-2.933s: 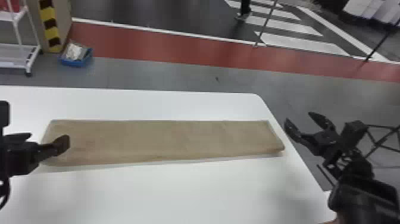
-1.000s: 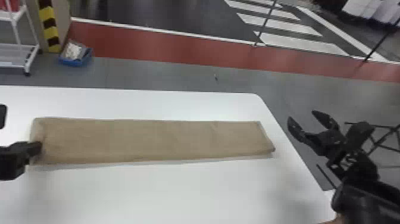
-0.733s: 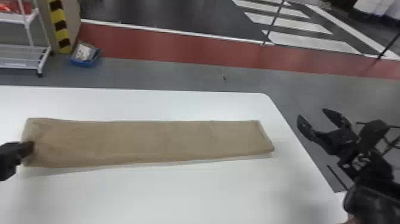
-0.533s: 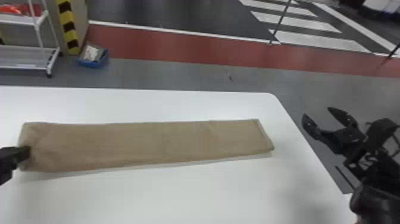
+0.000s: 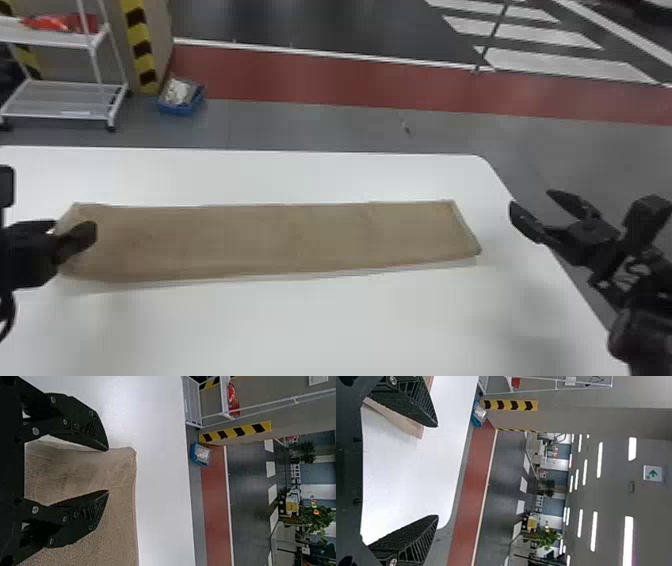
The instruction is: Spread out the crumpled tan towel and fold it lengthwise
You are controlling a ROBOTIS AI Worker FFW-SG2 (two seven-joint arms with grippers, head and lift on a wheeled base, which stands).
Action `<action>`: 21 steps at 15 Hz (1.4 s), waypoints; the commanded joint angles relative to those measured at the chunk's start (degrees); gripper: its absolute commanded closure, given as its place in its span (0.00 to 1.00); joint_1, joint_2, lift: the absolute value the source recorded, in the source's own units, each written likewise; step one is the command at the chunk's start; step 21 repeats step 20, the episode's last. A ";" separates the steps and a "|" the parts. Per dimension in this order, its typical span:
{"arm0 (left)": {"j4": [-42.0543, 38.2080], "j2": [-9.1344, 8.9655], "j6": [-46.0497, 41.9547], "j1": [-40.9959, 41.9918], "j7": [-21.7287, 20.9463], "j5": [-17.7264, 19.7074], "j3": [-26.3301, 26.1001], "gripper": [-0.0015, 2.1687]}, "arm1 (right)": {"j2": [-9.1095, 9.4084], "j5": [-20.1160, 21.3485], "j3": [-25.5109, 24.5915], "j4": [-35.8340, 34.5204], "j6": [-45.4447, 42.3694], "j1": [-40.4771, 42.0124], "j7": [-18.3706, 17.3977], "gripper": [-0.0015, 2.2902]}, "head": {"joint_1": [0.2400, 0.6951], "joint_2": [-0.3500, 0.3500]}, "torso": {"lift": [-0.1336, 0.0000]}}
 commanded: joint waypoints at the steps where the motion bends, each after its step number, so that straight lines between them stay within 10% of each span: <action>1: 0.65 0.04 -0.07 -1.40 -0.69 -0.06 0.00 0.01 | -0.22 1.14 1.82 -1.12 6.95 -1.17 0.42 0.03 | 1.00 0.21 | 0.07; 11: 4.70 0.30 9.07 -7.73 -4.82 -1.99 -0.18 0.01 | -0.40 7.82 7.53 -1.12 28.22 -6.88 6.31 0.03 | 1.00 0.31 | 0.07; 21: 6.10 -0.05 9.25 -8.96 -4.30 -2.87 -2.20 0.01 | -0.48 8.00 6.22 -1.03 27.69 -6.53 7.10 0.03 | 1.00 0.29 | 0.07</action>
